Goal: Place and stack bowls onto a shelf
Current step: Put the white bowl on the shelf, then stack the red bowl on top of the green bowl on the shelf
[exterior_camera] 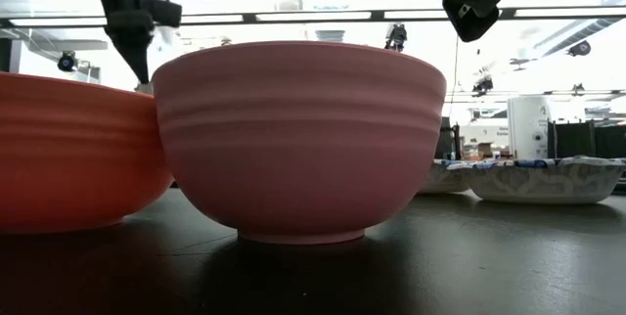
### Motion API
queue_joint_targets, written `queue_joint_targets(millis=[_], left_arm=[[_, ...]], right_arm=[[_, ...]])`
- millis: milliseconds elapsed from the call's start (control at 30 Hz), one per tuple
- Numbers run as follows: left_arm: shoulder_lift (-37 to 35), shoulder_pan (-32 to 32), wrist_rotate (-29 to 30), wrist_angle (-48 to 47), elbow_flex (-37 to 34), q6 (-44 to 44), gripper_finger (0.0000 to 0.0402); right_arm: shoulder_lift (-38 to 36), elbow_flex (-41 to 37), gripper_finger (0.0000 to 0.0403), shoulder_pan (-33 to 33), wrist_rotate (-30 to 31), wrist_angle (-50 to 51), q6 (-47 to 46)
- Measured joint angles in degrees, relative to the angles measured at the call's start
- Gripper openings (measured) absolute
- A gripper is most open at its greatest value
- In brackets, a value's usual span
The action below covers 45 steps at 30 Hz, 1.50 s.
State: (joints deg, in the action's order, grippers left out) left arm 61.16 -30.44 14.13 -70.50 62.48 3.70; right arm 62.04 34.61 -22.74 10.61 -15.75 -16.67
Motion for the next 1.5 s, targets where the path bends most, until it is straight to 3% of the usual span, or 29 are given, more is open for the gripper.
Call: queue_joint_targets(millis=[233,333,433,600,700,900,1000,1167,1300,1500], left_arm=[[4.0,0.0,7.6,1.8,-0.7,0.3,0.0077],[4.7,0.0,7.2,1.5,0.2,0.1,0.0077],[4.7,0.3,2.7,-0.7,1.8,-2.5,0.0077],[2.9,3.4,-13.2,-3.8,5.0,-10.7,0.0077],[1.2,8.9,-18.9,-3.6,5.0,-15.5,0.0077],[-0.3,27.2,-19.3,-1.0,3.0,-28.6,0.0077],[0.5,37.5,-17.2,4.6,2.4,-33.1,0.0077],[4.1,52.2,-8.7,11.5,2.2,-38.9,0.0077],[8.4,58.0,-4.6,14.1,2.2,-44.0,0.0085],[16.3,59.5,-4.0,14.2,2.2,-44.0,0.0135]], right_arm=[[0.0,-0.2,0.0118,0.0,0.0,0.0,0.0],[0.0,-0.2,0.0118,0.0,0.0,0.0,0.0],[0.0,-0.3,0.0118,0.0,0.0,0.0,-0.4],[0.0,-0.5,0.0118,0.0,0.0,0.0,-0.8],[0.0,-0.6,0.0118,0.0,0.0,0.0,-0.9],[0.0,-0.6,0.0118,0.0,-0.1,0.1,-0.9],[0.0,-0.6,0.0118,0.0,-0.1,0.4,-0.9],[0.0,-0.6,0.0118,0.0,-0.2,0.5,-0.9],[0.0,-0.6,0.0118,0.0,-0.3,0.4,-0.8],[0.0,-0.6,0.0118,0.0,-0.3,0.5,-0.7]])
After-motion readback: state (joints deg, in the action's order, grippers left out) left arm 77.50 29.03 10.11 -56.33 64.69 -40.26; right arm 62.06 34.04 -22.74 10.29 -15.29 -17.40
